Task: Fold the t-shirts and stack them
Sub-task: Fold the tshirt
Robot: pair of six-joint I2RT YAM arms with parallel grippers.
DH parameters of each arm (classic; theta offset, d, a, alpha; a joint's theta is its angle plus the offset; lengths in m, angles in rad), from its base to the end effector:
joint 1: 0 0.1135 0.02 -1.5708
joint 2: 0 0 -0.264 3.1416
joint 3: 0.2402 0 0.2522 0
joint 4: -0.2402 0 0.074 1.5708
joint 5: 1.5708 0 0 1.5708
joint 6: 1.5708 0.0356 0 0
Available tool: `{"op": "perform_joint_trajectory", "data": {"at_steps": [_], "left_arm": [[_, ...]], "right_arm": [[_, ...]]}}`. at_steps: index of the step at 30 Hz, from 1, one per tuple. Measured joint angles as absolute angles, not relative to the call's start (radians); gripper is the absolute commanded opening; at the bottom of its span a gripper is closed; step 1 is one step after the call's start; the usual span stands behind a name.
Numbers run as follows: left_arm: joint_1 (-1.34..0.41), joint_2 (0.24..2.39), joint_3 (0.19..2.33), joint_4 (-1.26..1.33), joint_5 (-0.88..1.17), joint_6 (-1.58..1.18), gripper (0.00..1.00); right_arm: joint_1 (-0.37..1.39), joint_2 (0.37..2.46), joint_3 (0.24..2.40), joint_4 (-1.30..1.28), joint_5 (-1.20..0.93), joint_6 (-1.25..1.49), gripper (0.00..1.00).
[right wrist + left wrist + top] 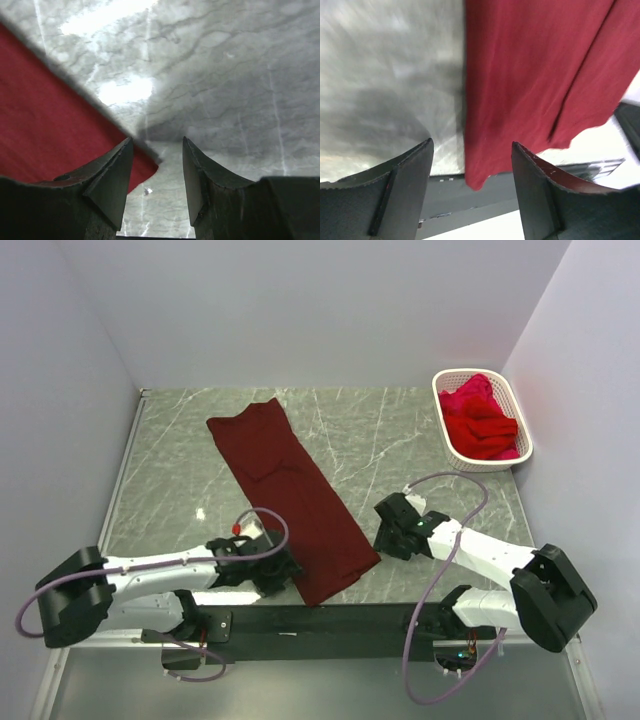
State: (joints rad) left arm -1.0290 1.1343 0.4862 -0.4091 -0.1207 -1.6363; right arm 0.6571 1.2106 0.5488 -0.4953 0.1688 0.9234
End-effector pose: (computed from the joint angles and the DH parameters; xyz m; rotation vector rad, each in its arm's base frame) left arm 0.1035 -0.1637 0.1575 -0.8880 2.6841 -0.6811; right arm 0.1627 0.1180 0.1575 0.4093 2.6917 0.2438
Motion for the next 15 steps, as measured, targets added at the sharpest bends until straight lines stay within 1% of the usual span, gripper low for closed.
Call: {"op": "perform_joint_trajectory", "data": {"at_steps": [3,6,13,14,15], "left_arm": [[-1.1,1.18,0.494,-0.381,-0.128,-1.7,0.69],[-1.127,1.2,0.497,-0.349,-0.13,-1.743,0.67],[-1.165,1.24,0.51,-0.34,-0.135,-1.774,0.55],[-1.169,1.251,0.516,-0.338,-0.134,-1.774,0.5],[-1.173,1.264,0.523,-0.335,-0.13,-1.775,0.48]], "right_arm": [[0.683,1.215,0.548,-0.477,0.174,0.927,0.51],[0.725,1.222,0.548,-0.46,0.183,0.936,0.51],[0.779,1.224,0.537,-0.425,0.205,0.969,0.48],[0.786,1.224,0.535,-0.421,0.208,0.974,0.48],[0.793,1.224,0.534,-0.418,0.213,0.979,0.47]]}}
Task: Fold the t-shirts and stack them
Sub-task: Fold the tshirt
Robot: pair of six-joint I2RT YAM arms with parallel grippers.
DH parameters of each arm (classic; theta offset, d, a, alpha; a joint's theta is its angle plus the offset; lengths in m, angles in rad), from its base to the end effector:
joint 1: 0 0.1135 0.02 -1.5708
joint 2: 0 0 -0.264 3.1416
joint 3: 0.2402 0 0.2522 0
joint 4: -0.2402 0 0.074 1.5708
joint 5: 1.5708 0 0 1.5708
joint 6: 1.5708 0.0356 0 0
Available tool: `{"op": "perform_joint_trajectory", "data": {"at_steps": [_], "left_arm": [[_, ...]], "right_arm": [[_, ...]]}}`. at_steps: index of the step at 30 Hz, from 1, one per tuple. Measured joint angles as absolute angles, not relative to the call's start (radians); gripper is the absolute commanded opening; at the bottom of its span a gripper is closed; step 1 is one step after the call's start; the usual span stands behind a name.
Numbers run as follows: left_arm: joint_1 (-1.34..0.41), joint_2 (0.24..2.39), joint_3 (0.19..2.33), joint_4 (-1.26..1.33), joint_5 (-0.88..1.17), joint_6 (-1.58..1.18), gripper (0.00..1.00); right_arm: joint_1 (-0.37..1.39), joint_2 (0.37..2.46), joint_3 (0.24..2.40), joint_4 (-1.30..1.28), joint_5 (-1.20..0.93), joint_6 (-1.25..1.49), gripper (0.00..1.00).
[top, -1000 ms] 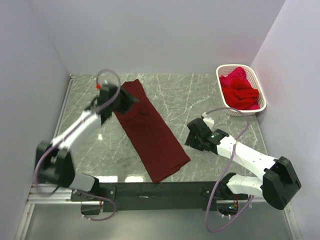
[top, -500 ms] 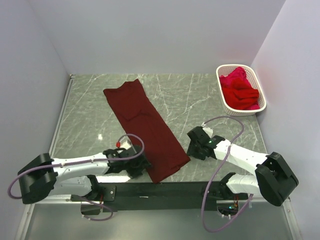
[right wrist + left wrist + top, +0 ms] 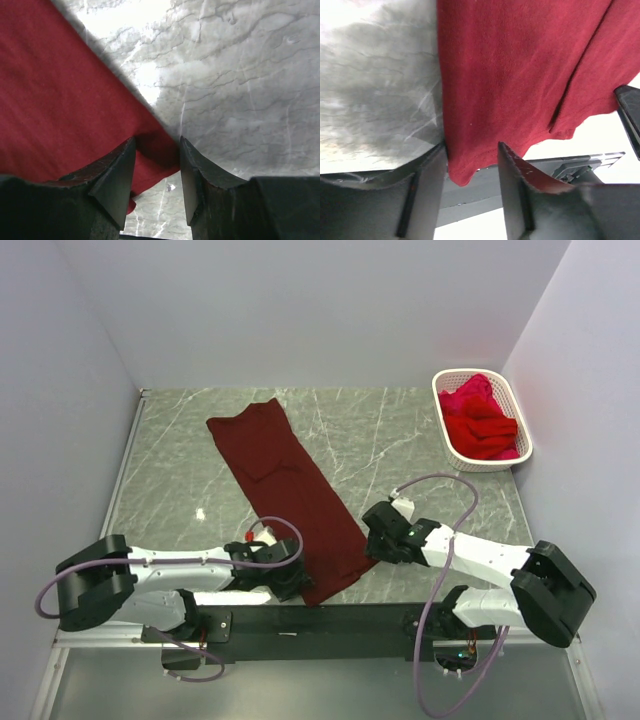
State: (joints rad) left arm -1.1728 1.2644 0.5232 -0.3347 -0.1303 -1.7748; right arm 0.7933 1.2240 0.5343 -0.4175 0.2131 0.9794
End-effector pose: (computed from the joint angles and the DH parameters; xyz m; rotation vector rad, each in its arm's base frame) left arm 0.0870 -0.1950 0.1479 -0.9000 2.7390 -0.7066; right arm 0.1499 0.1416 0.1549 0.3152 2.6522 0.3077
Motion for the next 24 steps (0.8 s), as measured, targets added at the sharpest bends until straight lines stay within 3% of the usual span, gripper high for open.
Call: {"op": "perform_joint_trajectory", "data": {"at_steps": [4,6,9,10,11,15,24], "left_arm": [[-1.185,1.294,0.536,-0.326,-0.122,-1.773,0.38],[-1.186,1.295,0.536,-0.332,-0.122,-1.772,0.24],[-1.187,1.294,0.536,-0.357,-0.126,-1.752,0.16],[-1.187,1.294,0.538,-0.364,-0.127,-1.745,0.04],[-1.187,1.294,0.541,-0.371,-0.128,-1.741,0.01],[-1.187,1.294,0.56,-0.41,-0.129,-1.71,0.01],[-1.188,1.203,0.572,-0.558,-0.113,-1.662,0.01]], "right_arm": [[0.827,1.226,0.533,-0.414,0.224,1.002,0.45],[0.838,1.222,0.529,-0.413,0.228,1.012,0.42],[0.85,1.205,0.513,-0.41,0.225,1.03,0.29],[0.853,1.2,0.508,-0.409,0.223,1.032,0.19],[0.859,1.198,0.505,-0.408,0.223,1.033,0.15],[0.881,1.2,0.503,-0.407,0.217,1.042,0.0],[1.013,1.19,0.505,-0.441,0.216,1.063,0.0]]}}
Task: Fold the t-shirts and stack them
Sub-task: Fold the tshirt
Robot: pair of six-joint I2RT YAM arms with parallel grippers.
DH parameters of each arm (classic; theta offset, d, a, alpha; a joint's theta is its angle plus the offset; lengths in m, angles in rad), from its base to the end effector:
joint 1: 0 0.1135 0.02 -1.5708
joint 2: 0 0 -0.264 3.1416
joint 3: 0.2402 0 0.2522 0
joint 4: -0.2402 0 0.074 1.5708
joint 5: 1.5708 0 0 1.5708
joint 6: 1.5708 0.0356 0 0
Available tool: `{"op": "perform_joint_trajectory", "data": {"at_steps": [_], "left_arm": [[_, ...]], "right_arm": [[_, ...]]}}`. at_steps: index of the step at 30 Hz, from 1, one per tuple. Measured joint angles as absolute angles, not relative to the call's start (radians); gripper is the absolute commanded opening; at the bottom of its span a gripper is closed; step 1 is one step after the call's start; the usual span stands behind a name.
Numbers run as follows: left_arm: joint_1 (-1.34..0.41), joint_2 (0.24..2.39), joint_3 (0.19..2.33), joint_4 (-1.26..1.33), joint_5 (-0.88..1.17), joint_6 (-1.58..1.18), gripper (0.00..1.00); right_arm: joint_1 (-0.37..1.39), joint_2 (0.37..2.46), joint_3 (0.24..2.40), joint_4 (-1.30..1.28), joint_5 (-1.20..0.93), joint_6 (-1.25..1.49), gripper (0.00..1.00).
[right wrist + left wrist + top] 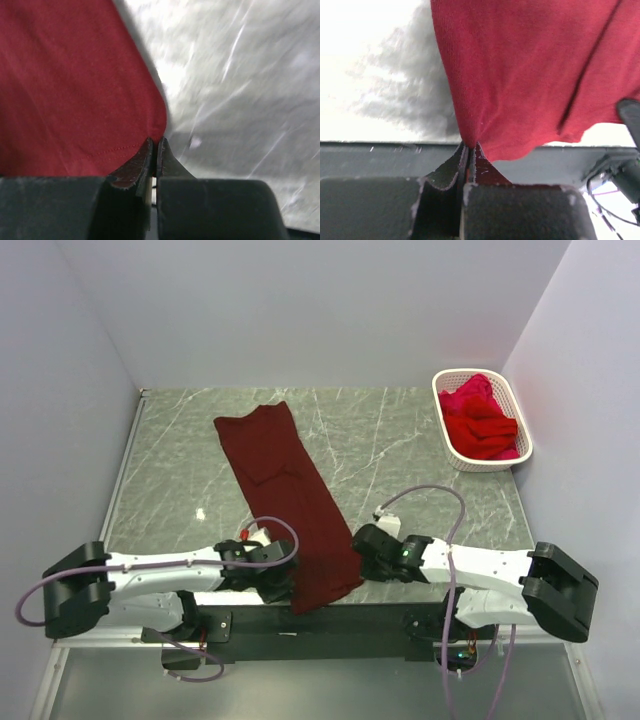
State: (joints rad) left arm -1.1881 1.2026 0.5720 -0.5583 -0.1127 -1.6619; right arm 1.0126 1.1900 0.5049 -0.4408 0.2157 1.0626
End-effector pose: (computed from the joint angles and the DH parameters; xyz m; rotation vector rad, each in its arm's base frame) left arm 0.0780 -0.1831 0.1623 -0.7182 2.8388 -0.5360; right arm 0.1105 0.1625 0.1519 0.1340 2.7054 0.3785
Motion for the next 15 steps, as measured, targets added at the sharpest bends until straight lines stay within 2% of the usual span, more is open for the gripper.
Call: {"op": "perform_joint_trajectory", "data": {"at_steps": [5,9,15], "left_arm": [[-1.208,1.124,0.542,-0.604,-0.073,-1.665,0.01],[-1.198,1.085,0.542,-0.641,-0.074,-1.664,0.01],[-0.962,0.987,0.553,-0.647,-0.076,-1.583,0.0]], "right_arm": [[1.135,1.184,0.514,-0.492,0.218,1.115,0.0],[1.155,1.187,0.574,-0.57,0.221,1.118,0.0],[1.069,1.284,0.802,-0.612,0.237,1.028,0.0]]}}
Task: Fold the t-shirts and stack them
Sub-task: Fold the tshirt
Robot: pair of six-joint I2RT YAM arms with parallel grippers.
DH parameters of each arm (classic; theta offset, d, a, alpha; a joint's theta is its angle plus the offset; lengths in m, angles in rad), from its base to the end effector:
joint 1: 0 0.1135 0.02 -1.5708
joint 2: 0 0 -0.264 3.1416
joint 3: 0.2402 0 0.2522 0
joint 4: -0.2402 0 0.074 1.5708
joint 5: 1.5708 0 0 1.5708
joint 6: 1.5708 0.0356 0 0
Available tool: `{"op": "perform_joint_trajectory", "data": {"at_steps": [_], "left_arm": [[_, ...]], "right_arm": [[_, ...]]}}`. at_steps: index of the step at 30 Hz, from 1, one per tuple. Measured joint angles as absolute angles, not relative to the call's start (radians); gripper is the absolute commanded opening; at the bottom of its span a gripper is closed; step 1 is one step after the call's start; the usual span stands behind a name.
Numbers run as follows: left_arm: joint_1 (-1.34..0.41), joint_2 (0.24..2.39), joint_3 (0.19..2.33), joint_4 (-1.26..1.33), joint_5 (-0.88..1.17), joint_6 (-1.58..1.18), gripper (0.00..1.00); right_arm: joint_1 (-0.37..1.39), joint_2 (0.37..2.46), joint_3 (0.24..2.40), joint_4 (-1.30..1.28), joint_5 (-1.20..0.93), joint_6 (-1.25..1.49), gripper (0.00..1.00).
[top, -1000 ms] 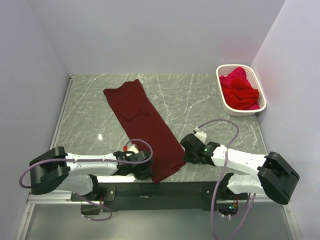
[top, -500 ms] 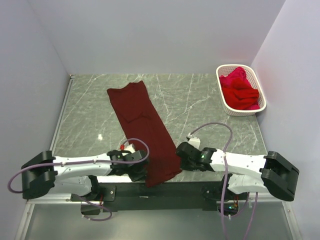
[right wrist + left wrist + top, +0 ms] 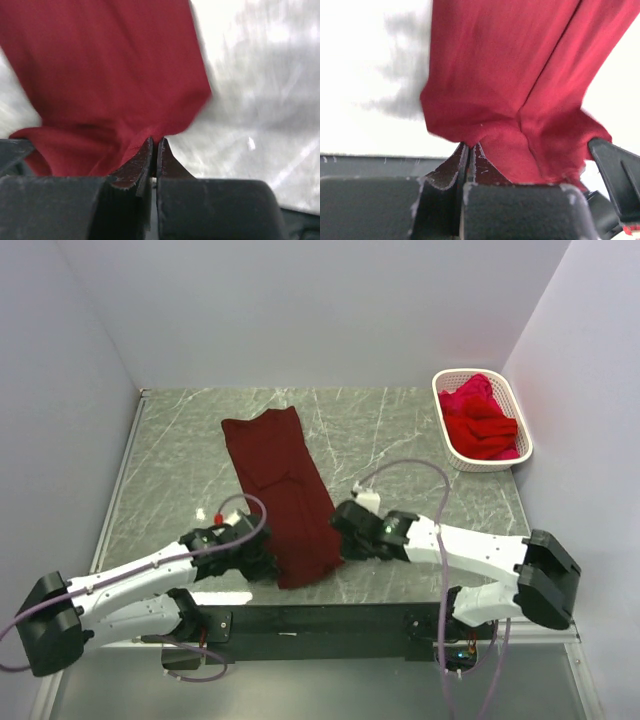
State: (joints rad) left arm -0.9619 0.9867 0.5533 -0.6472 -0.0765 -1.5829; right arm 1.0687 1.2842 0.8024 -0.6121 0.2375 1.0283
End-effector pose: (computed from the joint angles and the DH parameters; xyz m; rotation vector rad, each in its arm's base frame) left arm 0.1015 -0.1407 0.1887 -0.8981 2.7096 -0.6503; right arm 0.1229 0.2064 0.2099 0.0235 2.6741 0.4040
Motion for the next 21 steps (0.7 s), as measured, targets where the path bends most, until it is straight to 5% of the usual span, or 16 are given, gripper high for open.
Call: {"op": "perform_joint_trajectory", "data": {"at_steps": [21], "left_arm": [[-0.351,1.398,0.888,-0.499,-0.034,-1.187,0.01]], "right_arm": [[0.768,1.989,1.668,-0.625,0.241,0.717,0.0]]}}
